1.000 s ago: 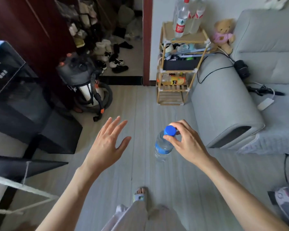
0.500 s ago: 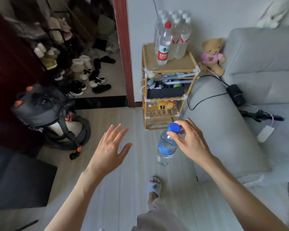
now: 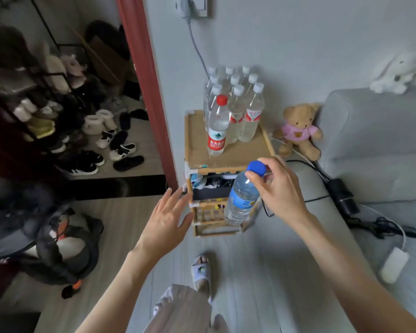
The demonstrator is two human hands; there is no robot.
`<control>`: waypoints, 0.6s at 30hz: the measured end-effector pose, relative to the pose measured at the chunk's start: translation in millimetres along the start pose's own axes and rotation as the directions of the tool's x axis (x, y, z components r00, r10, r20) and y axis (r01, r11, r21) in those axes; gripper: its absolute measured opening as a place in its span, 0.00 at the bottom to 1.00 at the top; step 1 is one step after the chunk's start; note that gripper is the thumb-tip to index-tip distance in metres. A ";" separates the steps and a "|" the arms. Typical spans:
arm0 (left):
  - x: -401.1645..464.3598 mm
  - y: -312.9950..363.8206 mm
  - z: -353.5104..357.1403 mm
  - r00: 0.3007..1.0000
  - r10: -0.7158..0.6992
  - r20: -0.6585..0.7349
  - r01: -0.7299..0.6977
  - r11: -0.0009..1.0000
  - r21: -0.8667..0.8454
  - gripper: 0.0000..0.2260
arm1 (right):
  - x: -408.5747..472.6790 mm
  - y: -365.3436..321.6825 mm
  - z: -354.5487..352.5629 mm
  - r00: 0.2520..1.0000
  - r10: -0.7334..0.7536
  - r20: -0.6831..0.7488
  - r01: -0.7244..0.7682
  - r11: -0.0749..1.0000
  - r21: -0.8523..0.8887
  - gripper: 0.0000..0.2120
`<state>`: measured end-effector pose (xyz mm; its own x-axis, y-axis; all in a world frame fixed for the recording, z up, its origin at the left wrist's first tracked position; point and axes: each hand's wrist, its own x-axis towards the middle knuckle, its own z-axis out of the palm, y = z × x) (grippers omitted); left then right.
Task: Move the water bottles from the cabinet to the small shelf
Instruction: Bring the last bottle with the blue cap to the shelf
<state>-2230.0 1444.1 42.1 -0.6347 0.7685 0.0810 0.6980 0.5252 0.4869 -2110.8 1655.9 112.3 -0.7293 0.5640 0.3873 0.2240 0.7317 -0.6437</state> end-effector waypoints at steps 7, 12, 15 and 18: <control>130.8 -33.6 31.8 0.996 0.033 0.085 -0.031 0.999 -0.014 0.24 | 108.9 36.6 18.1 0.999 -0.011 -0.030 0.011 1.000 -0.021 0.24; 191.5 -38.6 48.2 0.990 0.029 0.136 -0.031 0.999 0.014 0.16 | 171.6 59.5 27.0 0.999 0.031 -0.036 -0.032 0.998 -0.045 0.25; 215.2 -48.8 66.6 0.967 -0.034 0.252 0.029 0.999 0.024 0.20 | 197.7 70.7 35.4 0.999 0.048 -0.004 -0.048 0.998 -0.030 0.24; 232.8 -49.5 78.1 0.964 -0.035 0.264 0.034 0.999 0.008 0.20 | 217.3 83.2 44.3 0.997 0.062 0.051 -0.062 0.998 -0.014 0.24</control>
<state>-2386.3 1625.6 -31.1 -0.5490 0.8187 -0.1685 0.6785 0.5542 0.4822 -2279.3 1822.4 113.7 -0.7460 0.5882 0.3122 0.2776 0.7008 -0.6571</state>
